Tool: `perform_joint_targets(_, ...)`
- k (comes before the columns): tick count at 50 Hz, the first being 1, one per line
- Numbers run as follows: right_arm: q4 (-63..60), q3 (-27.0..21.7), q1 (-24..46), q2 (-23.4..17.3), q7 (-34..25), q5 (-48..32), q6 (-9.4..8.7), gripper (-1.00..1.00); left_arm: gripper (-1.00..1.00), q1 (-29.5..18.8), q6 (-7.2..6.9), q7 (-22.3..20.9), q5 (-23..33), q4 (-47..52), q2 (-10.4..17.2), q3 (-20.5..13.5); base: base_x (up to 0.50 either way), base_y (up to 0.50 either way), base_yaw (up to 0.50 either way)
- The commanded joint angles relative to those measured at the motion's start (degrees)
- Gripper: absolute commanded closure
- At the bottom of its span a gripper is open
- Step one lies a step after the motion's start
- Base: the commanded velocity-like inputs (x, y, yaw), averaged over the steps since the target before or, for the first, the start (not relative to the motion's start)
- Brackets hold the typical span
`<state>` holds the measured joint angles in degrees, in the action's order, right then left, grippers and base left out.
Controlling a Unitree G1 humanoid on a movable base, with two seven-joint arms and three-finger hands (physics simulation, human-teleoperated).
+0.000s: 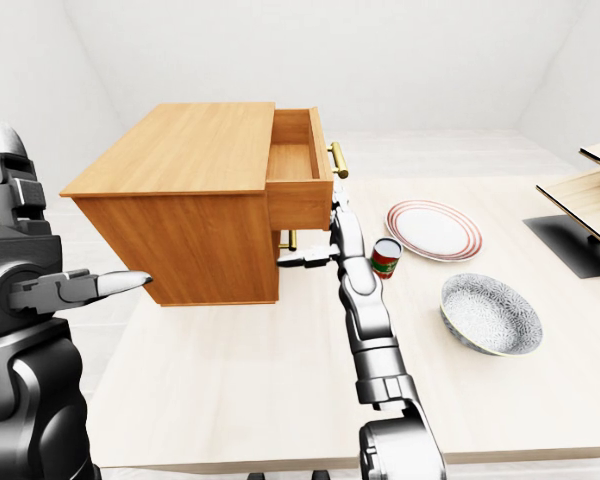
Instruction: Close the top drawer of the cabinet.
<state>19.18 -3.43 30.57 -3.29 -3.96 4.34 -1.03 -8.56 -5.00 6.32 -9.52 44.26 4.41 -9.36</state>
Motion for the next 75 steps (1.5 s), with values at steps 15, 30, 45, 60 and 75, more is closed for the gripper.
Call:
perform_joint_targets(15,7.96,0.45,4.63,-0.08,-1.62,1.70,3.52,-1.00,-1.00,0.03,0.00,-0.14,0.00,-0.50,-0.20,-0.18,0.00,0.00,0.00)
perform_joint_targets(30,11.46,1.62,7.18,1.50,-2.24,1.05,4.77,-1.00,-1.00,-0.01,0.00,-0.18,0.03,-0.73,-0.15,-0.19,0.00,0.00,0.00)
perform_joint_targets(45,21.67,2.72,11.21,4.59,-4.32,1.34,6.03,-1.00,-1.00,-0.32,0.00,-0.17,-0.03,-0.71,-0.09,-0.23,0.00,0.00,0.01)
perform_joint_targets(60,29.04,3.04,14.26,6.96,-5.20,1.70,6.03,-1.00,-1.00,-0.10,0.00,-0.12,0.02,-1.15,-0.15,-0.21,0.01,0.00,0.01)
perform_joint_targets(75,32.82,3.06,16.07,8.27,-6.02,1.98,6.03,-1.00,-1.00,-0.09,0.00,-0.08,-0.08,-0.65,-0.14,-0.19,0.01,0.00,0.00)
